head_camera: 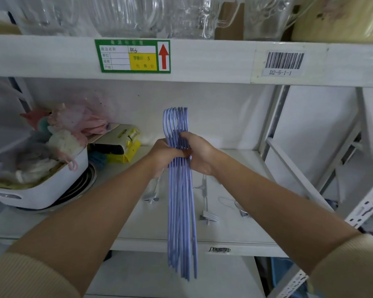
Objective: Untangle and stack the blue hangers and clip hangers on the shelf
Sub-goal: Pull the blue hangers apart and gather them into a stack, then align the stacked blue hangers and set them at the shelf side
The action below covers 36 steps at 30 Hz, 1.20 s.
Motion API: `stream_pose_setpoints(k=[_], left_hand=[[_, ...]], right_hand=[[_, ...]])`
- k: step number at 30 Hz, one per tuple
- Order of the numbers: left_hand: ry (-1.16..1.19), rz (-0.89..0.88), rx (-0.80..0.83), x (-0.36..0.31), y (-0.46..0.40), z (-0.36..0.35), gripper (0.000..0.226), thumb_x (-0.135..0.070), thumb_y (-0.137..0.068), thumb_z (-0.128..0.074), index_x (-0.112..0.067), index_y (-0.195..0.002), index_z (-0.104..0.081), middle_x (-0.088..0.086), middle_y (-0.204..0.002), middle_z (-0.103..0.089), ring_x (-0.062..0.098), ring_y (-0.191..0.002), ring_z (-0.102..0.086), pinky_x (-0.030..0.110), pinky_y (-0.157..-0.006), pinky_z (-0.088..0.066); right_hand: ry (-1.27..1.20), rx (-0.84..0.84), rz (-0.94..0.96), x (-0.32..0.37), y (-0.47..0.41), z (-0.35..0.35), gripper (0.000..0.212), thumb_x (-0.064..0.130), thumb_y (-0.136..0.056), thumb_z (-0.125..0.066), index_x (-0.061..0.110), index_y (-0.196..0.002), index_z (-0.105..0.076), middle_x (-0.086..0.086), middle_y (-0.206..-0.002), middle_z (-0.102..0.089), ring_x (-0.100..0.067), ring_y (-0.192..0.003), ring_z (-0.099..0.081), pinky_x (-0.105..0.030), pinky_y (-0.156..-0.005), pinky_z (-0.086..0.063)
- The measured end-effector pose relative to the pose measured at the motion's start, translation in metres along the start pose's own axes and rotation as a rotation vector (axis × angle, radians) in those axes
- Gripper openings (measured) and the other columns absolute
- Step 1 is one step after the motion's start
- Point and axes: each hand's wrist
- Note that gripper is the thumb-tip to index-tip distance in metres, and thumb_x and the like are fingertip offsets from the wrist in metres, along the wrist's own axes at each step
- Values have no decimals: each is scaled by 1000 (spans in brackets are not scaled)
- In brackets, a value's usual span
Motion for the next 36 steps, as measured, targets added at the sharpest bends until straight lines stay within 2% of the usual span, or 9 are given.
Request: stream_pose_setpoints(k=[3,8,12,16,20,24,29,32,36], left_hand=[[23,38,30,2,-4,-5,23,4,-79,-69,-2,-102,-68,15,-93,-71,27,-85,-69,38,-81,-58],[34,36,75,1,-9,-12,31,2,-83,-65,-3,-114,-65,14,-102,-70,26,-93,-68,33,-79,-57],[-23,36,76,0,-13,-10,27,3,-82,-64,0,-109,-65,15,-85,-70,28,-76,-68,35,-68,-55],[-54,5,67,-2,-12,-8,16,6,-82,-63,6,-98,-66,16,-68,-67,25,-59,-66,30,-57,-54],[-86,-25,108,-7,-12,-8,11,10,-80,-62,11,-90,-66,19,-66,-66,26,-58,-65,31,-59,-55],[-85,-46,178,-16,-9,-12,8,10,-81,-62,9,-89,-64,19,-74,-66,23,-62,-67,31,-63,-61],[-131,-87,268,-21,-12,-12,19,7,-82,-64,12,-99,-63,30,-94,-67,27,-80,-70,32,-69,-61],[-162,-74,319,-21,-12,-11,9,0,-86,-63,1,-94,-65,16,-83,-70,19,-75,-70,25,-65,-57],[-138,-50,385,-20,-15,-8,4,1,-87,-61,-1,-87,-65,6,-68,-70,12,-62,-68,19,-57,-54]], right_hand=[[-21,-8,17,0,3,7,33,28,-102,-35,15,-91,-64,-4,-88,-65,-16,-80,-62,-30,-82,-52],[-107,-54,82,-4,-3,9,35,28,-102,-33,13,-103,-64,-9,-102,-66,-22,-96,-62,-38,-95,-49],[31,-123,108,-11,-4,10,37,27,-102,-28,14,-104,-62,-5,-90,-62,-14,-75,-56,-24,-61,-43],[182,-141,140,-15,-7,11,33,25,-100,-33,7,-109,-59,-8,-86,-52,-16,-65,-46,-26,-54,-34],[253,-65,335,6,-4,20,11,8,-83,-66,4,-93,-69,-13,-85,-66,-25,-76,-62,-32,-62,-48],[286,-7,384,34,-8,23,25,5,-69,-80,-1,-91,-73,-21,-97,-71,-33,-92,-70,-46,-89,-57],[220,90,419,44,-5,13,2,7,-80,-73,7,-78,-72,-12,-81,-73,-31,-85,-71,-41,-84,-58],[187,98,433,47,-3,13,12,10,-92,-61,5,-85,-70,-10,-79,-73,-20,-79,-71,-31,-76,-60],[192,73,453,47,1,14,17,10,-97,-51,5,-100,-68,-11,-98,-72,-21,-94,-69,-36,-92,-52]])
Point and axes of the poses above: each hand's wrist, its own y-axis away from the middle knuckle, its own z-axis out of the back of the hand, x = y × z
